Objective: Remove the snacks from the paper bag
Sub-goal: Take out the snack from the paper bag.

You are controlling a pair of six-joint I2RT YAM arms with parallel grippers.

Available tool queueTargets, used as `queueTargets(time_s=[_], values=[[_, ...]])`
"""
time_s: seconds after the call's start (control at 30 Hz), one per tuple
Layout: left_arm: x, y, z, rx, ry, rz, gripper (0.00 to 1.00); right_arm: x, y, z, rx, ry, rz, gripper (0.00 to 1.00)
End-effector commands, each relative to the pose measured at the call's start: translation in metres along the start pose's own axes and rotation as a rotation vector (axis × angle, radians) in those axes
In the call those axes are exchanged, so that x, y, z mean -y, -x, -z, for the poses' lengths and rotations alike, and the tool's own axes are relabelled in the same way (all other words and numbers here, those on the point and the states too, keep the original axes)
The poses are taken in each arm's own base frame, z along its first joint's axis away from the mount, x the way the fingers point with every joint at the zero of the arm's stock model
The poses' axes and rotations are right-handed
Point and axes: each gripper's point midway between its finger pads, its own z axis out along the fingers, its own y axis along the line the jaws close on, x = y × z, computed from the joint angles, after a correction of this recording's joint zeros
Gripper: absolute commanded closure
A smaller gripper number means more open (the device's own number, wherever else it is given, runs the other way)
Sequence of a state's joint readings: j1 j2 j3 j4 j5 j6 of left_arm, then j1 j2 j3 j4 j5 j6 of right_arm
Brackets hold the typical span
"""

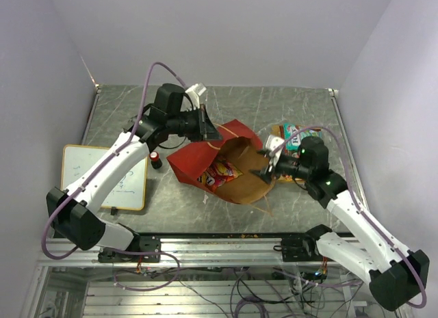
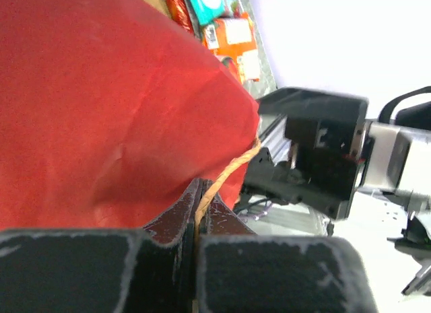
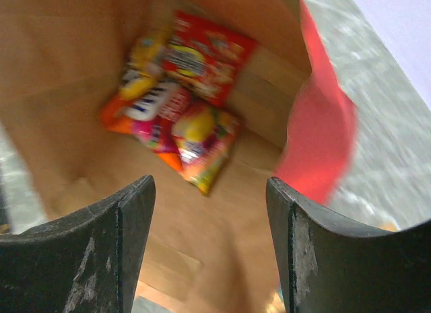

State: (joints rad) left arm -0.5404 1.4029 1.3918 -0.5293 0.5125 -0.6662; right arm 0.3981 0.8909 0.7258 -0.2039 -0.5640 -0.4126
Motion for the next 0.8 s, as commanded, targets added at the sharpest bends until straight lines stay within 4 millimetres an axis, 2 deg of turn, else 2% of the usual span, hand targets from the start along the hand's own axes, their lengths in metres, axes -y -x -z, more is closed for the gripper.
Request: queueTargets(time_s=[0.0,0.1,0.2,0.3,0.47,0.67,0.77], values=[[0.021,-0.003,0.003,0.016,-0.018,-0.036,0.93,-0.072,0.021,-0.012,0.162,0.280,0.187,0.34],[0.019,-0.002,0.005,0.017,0.005,-0.034,0.93,-0.099,0.008,-0.029,0.146,0.336,0.251,0.36],[0.022,-0.002,0.005,0.018,-0.001,-0.029,0.93,-0.104,0.000,-0.049,0.125,0.314,0.335,0.39],[0.021,-0.001,0.008,0.027,0.011,-0.038,0.93,-0.095,-0.005,-0.066,0.117,0.253,0.405,0.39],[0.026,0.003,0.011,0.038,-0.002,-0.058,0.93,-0.075,-0.041,-0.095,-0.022,0.218,0.580,0.39],[0.031,0.003,0.012,0.029,-0.023,-0.095,0.93,-0.062,-0.074,-0.112,-0.159,0.247,0.718,0.39],[0.031,0.002,0.012,0.015,-0.019,-0.103,0.93,-0.055,-0.077,-0.118,-0.163,0.220,0.751,0.37]])
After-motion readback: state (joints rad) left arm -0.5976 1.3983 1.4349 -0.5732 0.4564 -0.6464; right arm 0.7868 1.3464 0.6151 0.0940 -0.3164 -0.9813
